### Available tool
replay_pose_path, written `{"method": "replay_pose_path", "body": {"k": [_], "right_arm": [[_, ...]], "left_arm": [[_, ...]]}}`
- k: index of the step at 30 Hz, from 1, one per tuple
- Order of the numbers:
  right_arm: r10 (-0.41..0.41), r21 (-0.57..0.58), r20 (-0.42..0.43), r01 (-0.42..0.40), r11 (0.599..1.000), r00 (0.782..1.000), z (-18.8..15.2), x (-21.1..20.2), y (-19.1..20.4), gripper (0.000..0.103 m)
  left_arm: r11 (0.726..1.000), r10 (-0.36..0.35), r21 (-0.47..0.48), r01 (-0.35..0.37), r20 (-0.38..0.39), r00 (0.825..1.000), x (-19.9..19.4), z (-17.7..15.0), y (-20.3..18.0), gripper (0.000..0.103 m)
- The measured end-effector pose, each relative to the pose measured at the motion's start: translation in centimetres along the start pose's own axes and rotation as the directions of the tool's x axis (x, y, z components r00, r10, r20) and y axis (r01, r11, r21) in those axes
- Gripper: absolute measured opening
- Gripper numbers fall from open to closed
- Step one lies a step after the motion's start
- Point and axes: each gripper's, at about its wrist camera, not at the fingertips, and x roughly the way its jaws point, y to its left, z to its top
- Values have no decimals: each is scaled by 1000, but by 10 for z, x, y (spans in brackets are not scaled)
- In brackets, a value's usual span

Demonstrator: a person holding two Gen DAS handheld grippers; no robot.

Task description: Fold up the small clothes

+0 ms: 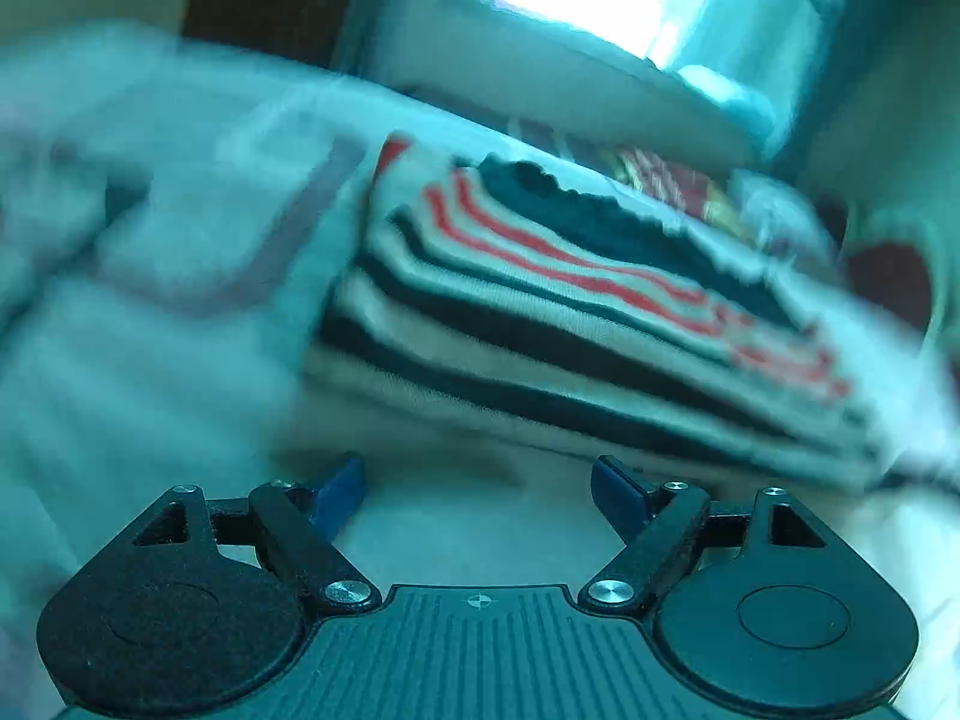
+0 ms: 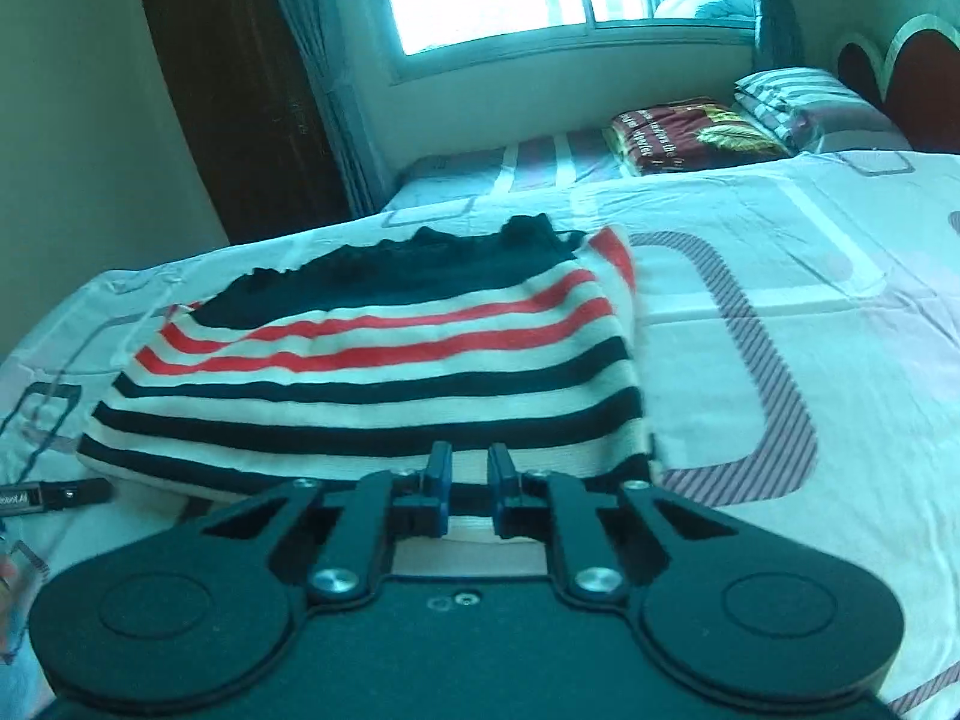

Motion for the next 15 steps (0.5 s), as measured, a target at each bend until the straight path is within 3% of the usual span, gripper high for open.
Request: {"method": "replay_pose_path", "body": {"k": [5,8,12,13,15], "right_arm": [[40,9,-1,-40,999,999,2,7,20,15],[60,-3,-1,-60,998,998,5,12,29,16],[84,-20,-9,-84,996,996,8,22,40,16],[94,-20,-10,-94,995,996,10,25,41,16],[116,-15,-13,-116,993,993,15,34,43,16]], "left_arm": [[970,-62,-228,80,83,995,11,4,21,76],[909,-109,-382,166,166,980,25,3,38,69],[837,-117,-505,211,212,970,52,3,52,35],[817,-124,-530,227,223,967,59,5,56,29],[803,-135,-540,252,247,959,67,9,58,29]]}}
